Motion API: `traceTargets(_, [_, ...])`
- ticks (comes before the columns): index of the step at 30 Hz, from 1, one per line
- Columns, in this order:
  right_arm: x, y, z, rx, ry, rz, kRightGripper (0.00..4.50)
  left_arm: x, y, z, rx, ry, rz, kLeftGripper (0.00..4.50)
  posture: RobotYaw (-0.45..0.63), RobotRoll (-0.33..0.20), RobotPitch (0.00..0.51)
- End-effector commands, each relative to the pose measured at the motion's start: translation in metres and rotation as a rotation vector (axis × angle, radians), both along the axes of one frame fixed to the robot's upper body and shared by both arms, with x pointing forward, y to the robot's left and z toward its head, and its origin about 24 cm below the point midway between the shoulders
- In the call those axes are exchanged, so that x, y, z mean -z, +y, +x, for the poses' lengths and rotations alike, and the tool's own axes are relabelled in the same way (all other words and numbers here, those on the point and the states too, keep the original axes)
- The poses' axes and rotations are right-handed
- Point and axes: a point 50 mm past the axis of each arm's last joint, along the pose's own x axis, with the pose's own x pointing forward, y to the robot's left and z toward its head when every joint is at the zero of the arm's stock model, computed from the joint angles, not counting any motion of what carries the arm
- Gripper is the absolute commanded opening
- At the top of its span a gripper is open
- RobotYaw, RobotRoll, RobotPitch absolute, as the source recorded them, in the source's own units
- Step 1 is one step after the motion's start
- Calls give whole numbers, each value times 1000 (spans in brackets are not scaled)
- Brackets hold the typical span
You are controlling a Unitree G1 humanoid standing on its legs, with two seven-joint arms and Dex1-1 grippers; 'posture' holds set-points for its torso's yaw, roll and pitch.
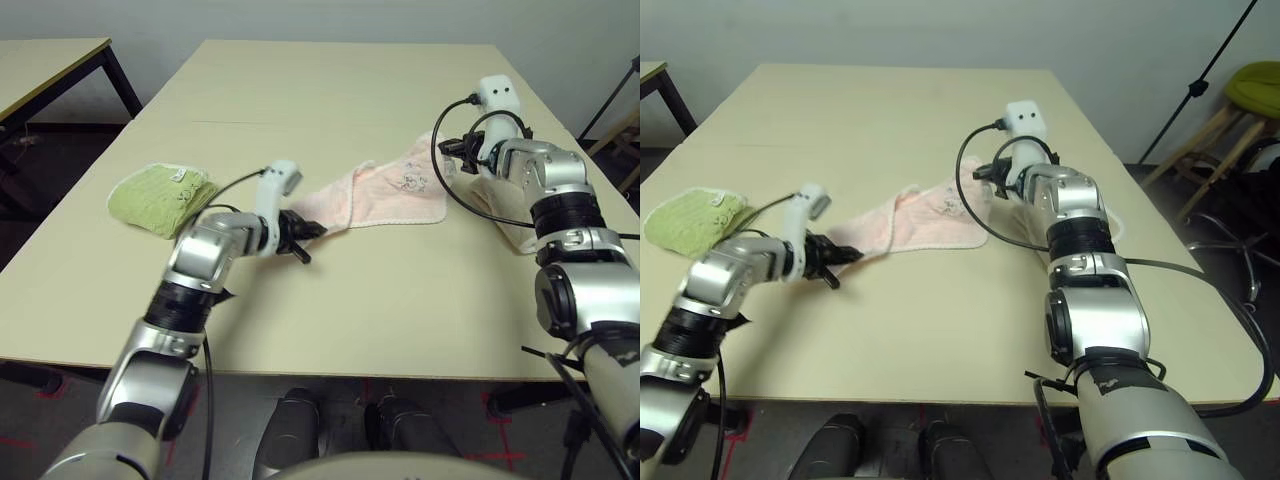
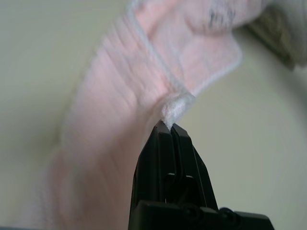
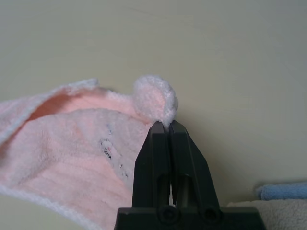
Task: Fold the towel and set it aside.
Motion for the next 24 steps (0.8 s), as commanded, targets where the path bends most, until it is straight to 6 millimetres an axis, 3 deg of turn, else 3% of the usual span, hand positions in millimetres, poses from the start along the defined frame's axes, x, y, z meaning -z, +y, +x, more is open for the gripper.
traceTargets(1, [1,-2,6,13,-26,-42,0,-14,23,18,-107,-72,0,27,132,0,70])
traceTargets(4, [-9,-3,12,61,-85,-46,0,-30,41,39,-223,-184,0,27,138,0,70])
traceTargets(8, [-37,-4,19,116,-203,-41,0,-58,58,59,-373,-357,-21,27,142,0,76])
traceTargets(12, [-78,-3,20,132,-341,37,0,-100,70,64,-475,-561,-100,27,138,0,81])
traceTargets(15, [-94,-8,18,127,-389,95,0,-115,75,59,-467,-636,-135,27,130,0,88])
traceTargets(18, [-88,-13,15,97,-362,114,0,-108,83,52,-465,-622,-130,27,125,0,95])
traceTargets(24, [-44,-17,1,6,-213,121,0,-44,95,23,-421,-379,-104,27,120,0,104])
